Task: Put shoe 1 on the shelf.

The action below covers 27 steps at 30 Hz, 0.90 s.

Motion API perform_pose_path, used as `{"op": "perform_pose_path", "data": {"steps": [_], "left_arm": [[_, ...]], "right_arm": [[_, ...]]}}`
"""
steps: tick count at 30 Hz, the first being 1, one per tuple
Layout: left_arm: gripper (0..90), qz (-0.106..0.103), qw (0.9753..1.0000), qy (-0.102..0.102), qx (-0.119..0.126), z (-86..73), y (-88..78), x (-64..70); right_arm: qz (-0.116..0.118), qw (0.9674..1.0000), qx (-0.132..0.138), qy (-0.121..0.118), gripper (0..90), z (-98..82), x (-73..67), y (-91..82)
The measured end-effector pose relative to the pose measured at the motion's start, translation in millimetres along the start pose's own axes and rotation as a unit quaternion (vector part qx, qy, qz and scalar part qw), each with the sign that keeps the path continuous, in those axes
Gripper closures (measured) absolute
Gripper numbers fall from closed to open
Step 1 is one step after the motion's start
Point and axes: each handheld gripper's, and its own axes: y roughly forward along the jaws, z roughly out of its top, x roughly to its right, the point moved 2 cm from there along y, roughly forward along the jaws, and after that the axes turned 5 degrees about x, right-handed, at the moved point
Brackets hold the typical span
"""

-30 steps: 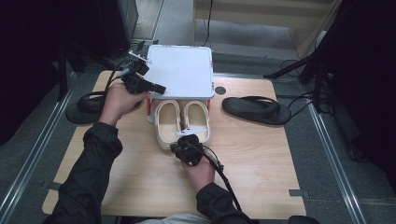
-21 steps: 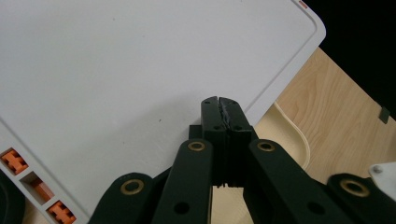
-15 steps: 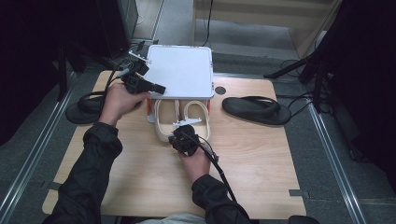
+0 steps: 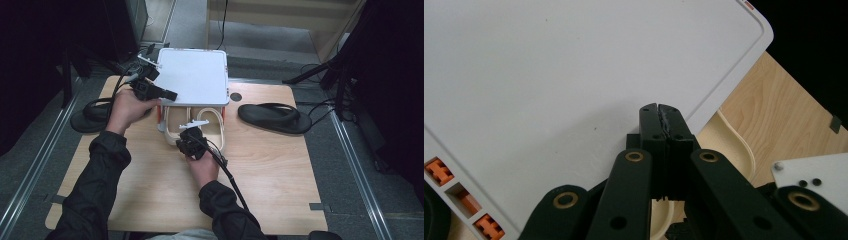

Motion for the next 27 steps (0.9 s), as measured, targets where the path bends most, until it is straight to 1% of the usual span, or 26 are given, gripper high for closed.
{"op": "perform_pose_path", "data": {"steps": [1,2,3,4,6,7,9,11,12,18,21,22,24,25,26,27], "left_arm": [[90.0,0.000,1.0000,0.000,0.000,0.0,0.0,-0.1],[90.0,0.000,1.0000,0.000,0.000,0.0,-0.1,-0.2],[90.0,0.000,1.0000,0.000,0.000,0.0,-0.1,-0.2],[90.0,0.000,1.0000,-0.001,0.001,0.0,-0.1,-0.3],[90.0,0.001,1.0000,-0.001,0.001,0.1,-0.2,-0.2],[90.0,0.001,1.0000,-0.001,0.001,0.1,-0.2,-0.2],[90.0,0.000,1.0000,-0.002,0.000,0.0,-0.2,-0.1],[90.0,0.001,1.0000,-0.002,0.000,0.0,-0.1,0.0],[90.0,0.001,1.0000,0.000,0.000,0.0,-0.2,-0.3],[90.0,0.002,1.0000,0.000,0.000,0.1,-0.2,0.2],[90.0,0.001,1.0000,0.000,0.000,0.1,-0.3,-0.1],[90.0,0.001,1.0000,0.000,0.000,0.1,-0.3,-0.3],[90.0,0.001,1.0000,-0.002,0.001,0.1,-0.3,-0.5],[90.0,0.001,1.0000,-0.002,0.001,0.1,-0.4,-0.6],[90.0,0.001,1.0000,-0.002,0.001,0.1,-0.4,-0.6],[90.0,0.001,1.0000,-0.002,0.001,0.1,-0.4,-0.6]], "right_arm": [[-0.002,1.0000,0.001,-0.002,90.0,1.4,0.6,2.2],[0.004,1.0000,0.002,-0.002,90.0,2.6,1.2,3.0],[-0.001,1.0000,0.002,0.001,90.0,4.9,1.3,4.8],[-0.008,1.0000,0.003,-0.001,90.0,6.4,1.5,6.3],[-0.011,0.9999,0.001,0.006,90.0,11.8,3.9,11.5],[-0.009,0.9999,0.003,0.008,90.0,13.5,4.8,13.0],[-0.014,0.9998,0.005,0.009,90.0,16.9,6.0,17.1],[-0.014,0.9998,0.005,0.012,90.0,18.7,6.7,18.7],[-0.017,0.9998,0.006,0.012,90.0,22.1,7.9,22.4],[-0.028,0.9996,0.003,0.002,90.0,30.9,12.2,30.7],[-0.029,0.9996,0.003,0.008,90.0,31.9,15.4,32.6],[-0.022,0.9996,0.001,0.018,90.0,31.6,17.6,32.0],[-0.015,0.9996,0.001,0.026,90.0,30.9,17.7,28.7],[-0.009,0.9996,0.000,0.028,90.0,30.2,17.5,25.8],[-0.008,0.9996,0.001,0.026,90.0,29.3,16.9,22.3],[-0.008,0.9996,0.001,0.026,90.0,29.3,16.9,22.3]]}}
